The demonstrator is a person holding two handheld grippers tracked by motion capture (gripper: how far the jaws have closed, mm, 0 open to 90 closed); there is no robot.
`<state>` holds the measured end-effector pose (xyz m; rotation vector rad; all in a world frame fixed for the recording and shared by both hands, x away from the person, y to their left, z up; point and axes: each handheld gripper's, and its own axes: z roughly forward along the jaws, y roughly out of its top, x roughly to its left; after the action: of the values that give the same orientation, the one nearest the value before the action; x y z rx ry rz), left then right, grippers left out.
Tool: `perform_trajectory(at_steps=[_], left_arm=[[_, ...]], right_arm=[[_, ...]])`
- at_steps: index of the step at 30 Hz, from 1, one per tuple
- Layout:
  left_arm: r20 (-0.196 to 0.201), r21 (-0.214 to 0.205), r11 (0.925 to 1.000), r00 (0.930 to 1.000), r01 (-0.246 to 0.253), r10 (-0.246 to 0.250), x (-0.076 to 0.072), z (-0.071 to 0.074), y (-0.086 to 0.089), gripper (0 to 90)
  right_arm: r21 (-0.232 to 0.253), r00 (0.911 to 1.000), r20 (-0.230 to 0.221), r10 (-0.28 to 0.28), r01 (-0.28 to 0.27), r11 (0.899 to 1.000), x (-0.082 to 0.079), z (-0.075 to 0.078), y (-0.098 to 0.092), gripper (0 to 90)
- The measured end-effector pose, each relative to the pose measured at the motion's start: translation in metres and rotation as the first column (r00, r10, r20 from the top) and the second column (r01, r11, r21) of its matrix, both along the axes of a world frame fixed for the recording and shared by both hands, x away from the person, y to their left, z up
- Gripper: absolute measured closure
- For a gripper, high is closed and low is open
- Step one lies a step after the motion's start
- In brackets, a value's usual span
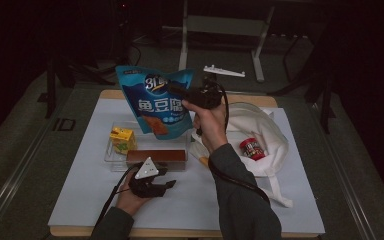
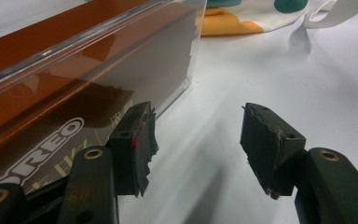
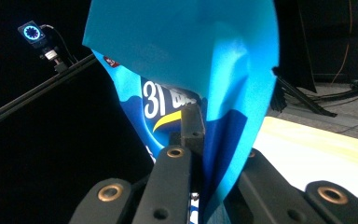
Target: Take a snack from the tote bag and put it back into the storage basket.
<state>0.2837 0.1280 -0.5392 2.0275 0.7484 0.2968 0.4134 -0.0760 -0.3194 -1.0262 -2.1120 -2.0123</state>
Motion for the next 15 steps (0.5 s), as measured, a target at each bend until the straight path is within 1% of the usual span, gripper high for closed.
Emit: perform_trajectory(at_steps=[7, 10, 13, 15], left_arm=[[-0.001, -0.001, 1.0000, 1.0000, -0.001, 0.001, 0.000, 0.000, 0.000, 43.6], [0.000, 0.000, 1.0000, 1.0000, 0.000, 0.000, 0.000, 0.000, 0.000, 43.6], [0.000, -0.002, 1.0000, 1.0000, 0.001, -0.001, 0.000, 0.000, 0.000, 43.6], [0.000, -0.001, 1.0000, 1.0000, 0.001, -0.001, 0.000, 0.000, 0.000, 43.6]], right_arm=[[-0.011, 0.9999, -0.006, -0.012, 0.012, 1.000, 0.005, -0.005, 0.011, 90.0], [-0.023, 0.9998, 0.005, -0.019, 0.019, 1.000, 0.007, -0.006, 0.016, 90.0], [-0.034, 0.9995, -0.003, -0.030, 0.030, 0.999, 0.009, -0.010, 0.019, 90.0], [-0.029, 0.9993, -0.008, -0.035, 0.035, 0.999, 0.010, -0.012, 0.020, 90.0]])
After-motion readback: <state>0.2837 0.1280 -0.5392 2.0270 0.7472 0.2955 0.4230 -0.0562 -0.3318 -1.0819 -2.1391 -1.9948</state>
